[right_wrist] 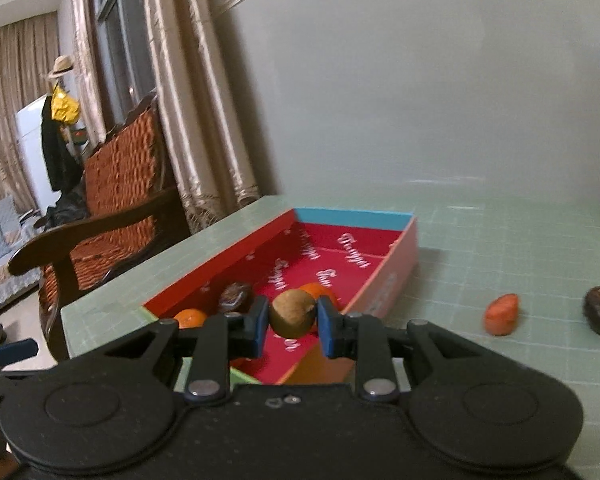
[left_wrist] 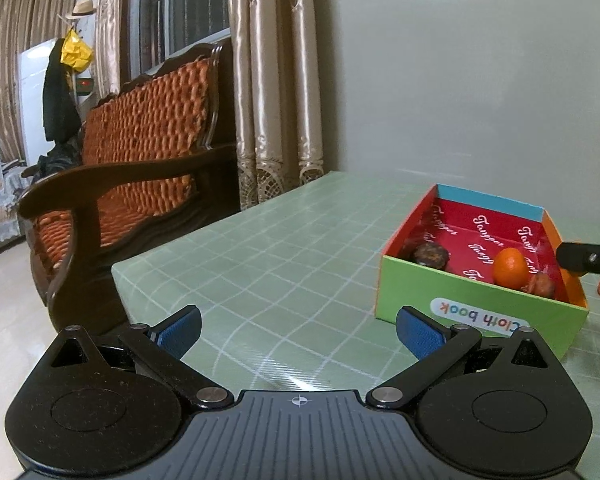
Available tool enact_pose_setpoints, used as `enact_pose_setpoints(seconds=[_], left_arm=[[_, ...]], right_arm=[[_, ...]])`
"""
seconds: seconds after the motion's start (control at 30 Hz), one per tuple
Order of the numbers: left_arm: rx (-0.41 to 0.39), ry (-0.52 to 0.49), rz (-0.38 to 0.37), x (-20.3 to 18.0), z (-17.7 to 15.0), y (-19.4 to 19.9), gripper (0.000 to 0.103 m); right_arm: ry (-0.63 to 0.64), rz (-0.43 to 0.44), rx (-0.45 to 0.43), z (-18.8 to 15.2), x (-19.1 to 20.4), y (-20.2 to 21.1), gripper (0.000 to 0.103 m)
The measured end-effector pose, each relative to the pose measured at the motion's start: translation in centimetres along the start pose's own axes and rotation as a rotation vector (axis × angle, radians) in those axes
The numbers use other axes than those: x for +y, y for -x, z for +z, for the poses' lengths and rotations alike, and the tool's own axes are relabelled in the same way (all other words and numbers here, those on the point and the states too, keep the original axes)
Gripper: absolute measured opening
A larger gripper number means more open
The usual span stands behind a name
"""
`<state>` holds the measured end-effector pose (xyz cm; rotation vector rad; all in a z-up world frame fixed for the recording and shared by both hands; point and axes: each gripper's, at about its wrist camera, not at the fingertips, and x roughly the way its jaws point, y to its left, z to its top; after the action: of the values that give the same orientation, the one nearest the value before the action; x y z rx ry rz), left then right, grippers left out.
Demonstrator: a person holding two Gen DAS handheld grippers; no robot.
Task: Organize fruits
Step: 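Carry the light nut with the right gripper into the box and release, then withdraw the right gripper from the box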
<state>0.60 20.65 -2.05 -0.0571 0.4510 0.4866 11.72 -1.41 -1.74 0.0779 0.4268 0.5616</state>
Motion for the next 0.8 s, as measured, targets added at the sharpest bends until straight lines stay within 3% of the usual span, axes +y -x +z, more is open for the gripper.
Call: enact_pose_setpoints(seconds=[0.3, 0.37, 0.43, 0.5, 0.6, 0.8], left_arm=[[0.008, 0.008, 0.008, 0.6, -0.1, -0.1, 0.103], [0.007, 0.004, 0.007, 0.6, -0.1, -0.1, 0.103], [0.005, 0.0, 0.006, 0.4, -0.1, -0.1, 0.103], [0.003, -0.005, 0.006, 0.2, -0.1, -0.1, 0.103], [0.005, -0.004, 0.006, 0.1, -0.1, -0.1, 0.103], [0.006, 0.004, -0.012, -0.6, 0.1, 0.0, 0.103]], right_arm=[[0.036, -0.004, 0.006, -0.7, 0.8, -0.4, 0.033], [0.031, -0.005, -0.005, -0.8, 0.7, -0.2, 0.038], [0.022, -0.01, -0.017, -0.7, 0.4, 0.1, 0.057], [0.011, -0.021, -0.035, -0.7, 0.1, 0.4, 0.069], [0.002, -0.03, -0.048, -0.5, -0.4, 0.7, 0.068], [-0.018, -0.054, -0.066, -0.4, -1.3, 1.5, 0.083]])
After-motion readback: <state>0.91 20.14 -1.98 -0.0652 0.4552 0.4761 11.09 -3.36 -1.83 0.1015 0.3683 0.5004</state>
